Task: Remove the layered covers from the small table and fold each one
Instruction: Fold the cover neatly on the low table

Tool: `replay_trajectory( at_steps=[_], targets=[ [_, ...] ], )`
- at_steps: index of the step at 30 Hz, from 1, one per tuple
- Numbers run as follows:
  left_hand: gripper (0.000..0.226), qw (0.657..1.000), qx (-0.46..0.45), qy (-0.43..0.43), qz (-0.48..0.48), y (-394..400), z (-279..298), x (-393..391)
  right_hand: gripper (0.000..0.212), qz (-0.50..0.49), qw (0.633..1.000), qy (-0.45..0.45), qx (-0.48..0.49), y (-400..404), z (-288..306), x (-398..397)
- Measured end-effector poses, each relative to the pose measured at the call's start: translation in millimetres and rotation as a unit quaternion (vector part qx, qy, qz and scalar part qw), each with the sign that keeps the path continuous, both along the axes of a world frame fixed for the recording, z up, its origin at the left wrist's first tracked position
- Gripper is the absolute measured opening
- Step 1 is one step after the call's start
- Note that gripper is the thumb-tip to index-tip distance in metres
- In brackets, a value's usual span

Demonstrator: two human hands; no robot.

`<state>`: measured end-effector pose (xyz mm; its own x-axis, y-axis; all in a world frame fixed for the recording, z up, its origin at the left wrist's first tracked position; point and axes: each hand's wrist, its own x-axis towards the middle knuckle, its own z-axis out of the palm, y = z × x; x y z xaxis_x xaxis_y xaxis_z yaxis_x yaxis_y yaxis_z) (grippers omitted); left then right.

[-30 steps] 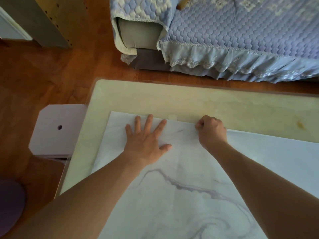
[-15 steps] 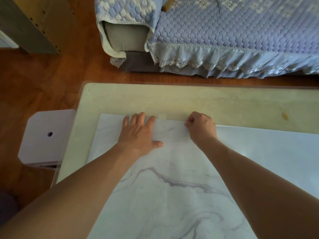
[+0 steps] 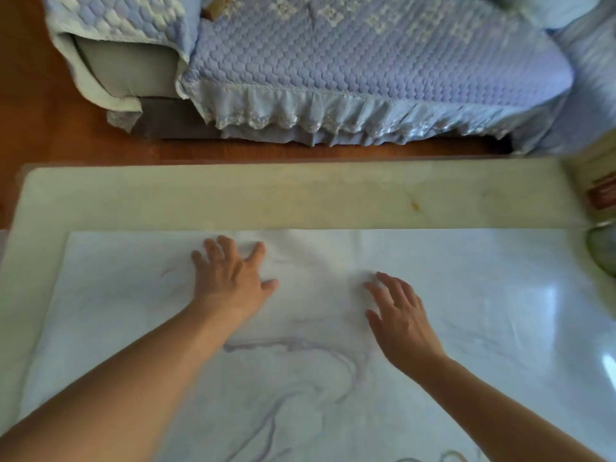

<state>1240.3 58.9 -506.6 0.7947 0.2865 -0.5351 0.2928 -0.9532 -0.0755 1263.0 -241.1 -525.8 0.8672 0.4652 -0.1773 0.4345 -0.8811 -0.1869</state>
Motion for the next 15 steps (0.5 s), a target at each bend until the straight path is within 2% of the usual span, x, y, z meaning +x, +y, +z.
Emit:
replay_trajectory(
  at_steps=[4, 7, 9, 12, 15],
  targets=[
    [0.071, 0.997, -0.004, -0.064, -0.035, -59, 13, 29, 0.052, -0.168, 0.982, 0.029, -0.078, -128, 13, 51],
    [0.071, 0.984, -0.064, -0.132, -0.098, -126, 9, 60, 0.05, -0.274, 0.959, 0.031, -0.068, -189, 20, 100],
    [0.08, 0.983, -0.084, -0.131, -0.094, -162, 0, 83, 0.048, -0.328, 0.942, 0.035, -0.054, -221, 17, 130],
    [0.092, 0.991, -0.047, -0.107, -0.066, -183, -15, 106, 0.046, -0.393, 0.919, 0.023, -0.041, -270, 11, 162],
    [0.094, 0.995, -0.023, -0.092, -0.038, -184, -16, 115, 0.048, -0.442, 0.896, 0.042, -0.028, -305, 8, 185]
  ],
)
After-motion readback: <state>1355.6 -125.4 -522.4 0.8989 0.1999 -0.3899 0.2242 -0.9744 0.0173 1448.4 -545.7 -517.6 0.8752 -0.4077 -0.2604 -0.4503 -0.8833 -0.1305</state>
